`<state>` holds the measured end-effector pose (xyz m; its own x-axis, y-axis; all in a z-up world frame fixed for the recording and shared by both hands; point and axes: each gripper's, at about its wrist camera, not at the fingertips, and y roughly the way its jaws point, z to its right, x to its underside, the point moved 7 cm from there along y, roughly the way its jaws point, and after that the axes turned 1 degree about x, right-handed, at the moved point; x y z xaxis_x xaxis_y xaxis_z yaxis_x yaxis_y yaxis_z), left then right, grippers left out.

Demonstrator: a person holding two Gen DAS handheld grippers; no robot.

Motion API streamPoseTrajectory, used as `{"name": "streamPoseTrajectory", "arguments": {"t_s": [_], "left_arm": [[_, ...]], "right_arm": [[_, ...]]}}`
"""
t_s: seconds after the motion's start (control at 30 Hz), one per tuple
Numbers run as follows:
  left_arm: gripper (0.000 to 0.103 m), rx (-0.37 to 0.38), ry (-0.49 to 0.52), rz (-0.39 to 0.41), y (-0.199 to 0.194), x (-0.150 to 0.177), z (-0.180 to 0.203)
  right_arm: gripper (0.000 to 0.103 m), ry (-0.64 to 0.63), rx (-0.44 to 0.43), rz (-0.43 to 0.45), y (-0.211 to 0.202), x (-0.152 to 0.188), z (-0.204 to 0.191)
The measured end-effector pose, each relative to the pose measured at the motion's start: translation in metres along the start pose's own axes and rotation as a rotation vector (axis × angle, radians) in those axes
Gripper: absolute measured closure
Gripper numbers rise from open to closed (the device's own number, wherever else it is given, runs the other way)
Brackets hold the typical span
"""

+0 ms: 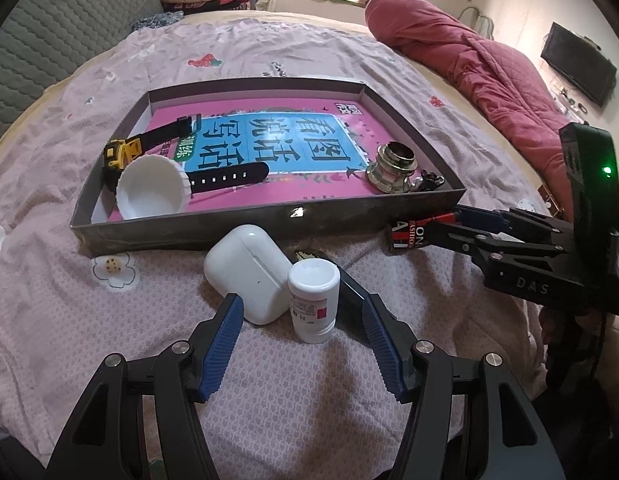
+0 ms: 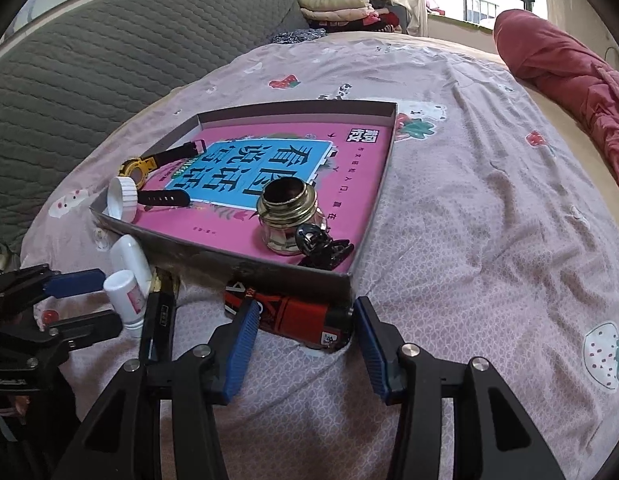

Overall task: Organize rigid objects
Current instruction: 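Move the left tool toward the white pill bottle while the right tool approaches the red-black marker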

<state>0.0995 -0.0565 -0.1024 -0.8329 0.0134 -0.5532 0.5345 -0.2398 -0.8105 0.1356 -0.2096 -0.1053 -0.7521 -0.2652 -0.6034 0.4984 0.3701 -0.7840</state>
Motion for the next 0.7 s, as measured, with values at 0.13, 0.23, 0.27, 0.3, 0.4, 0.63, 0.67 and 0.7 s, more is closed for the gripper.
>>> {"name": "streamPoseTrajectory", "arguments": {"t_s": [0.13,0.23,0.27,0.3,0.4,0.63,0.67,0.7], "left_arm": [[0.039,-0.010,0.001,-0.001,0.003,0.000,-0.001],[0.039,-0.014,-0.004,-0.004,0.006,-0.001,-0.002],[0.039,-0.015,-0.005,-0.003,0.006,-0.001,-0.002],[0.039,-0.019,-0.007,-0.003,0.007,-0.002,-0.003],[0.039,-0.025,-0.013,0.000,0.008,-0.003,-0.004],[0.040,-0.025,-0.018,-0.002,0.009,-0.004,-0.005],[0.040,-0.024,-0.020,-0.002,0.009,-0.004,-0.005],[0.040,-0.019,-0.022,-0.004,0.009,-0.004,-0.005]], "right_arm": [[0.055,0.006,-0.020,0.006,-0.005,0.001,-0.001],[0.060,0.018,-0.054,0.018,-0.011,0.002,-0.004],[0.061,0.020,-0.071,0.021,-0.014,0.002,-0.006],[0.061,0.017,-0.083,0.023,-0.016,0.003,-0.009],[0.065,-0.010,-0.099,0.020,-0.018,0.006,-0.018],[0.065,-0.109,-0.062,-0.024,-0.010,0.014,-0.032],[0.065,-0.116,-0.062,-0.023,-0.010,0.014,-0.033],[0.065,-0.124,-0.063,-0.023,-0.010,0.014,-0.034]]}}
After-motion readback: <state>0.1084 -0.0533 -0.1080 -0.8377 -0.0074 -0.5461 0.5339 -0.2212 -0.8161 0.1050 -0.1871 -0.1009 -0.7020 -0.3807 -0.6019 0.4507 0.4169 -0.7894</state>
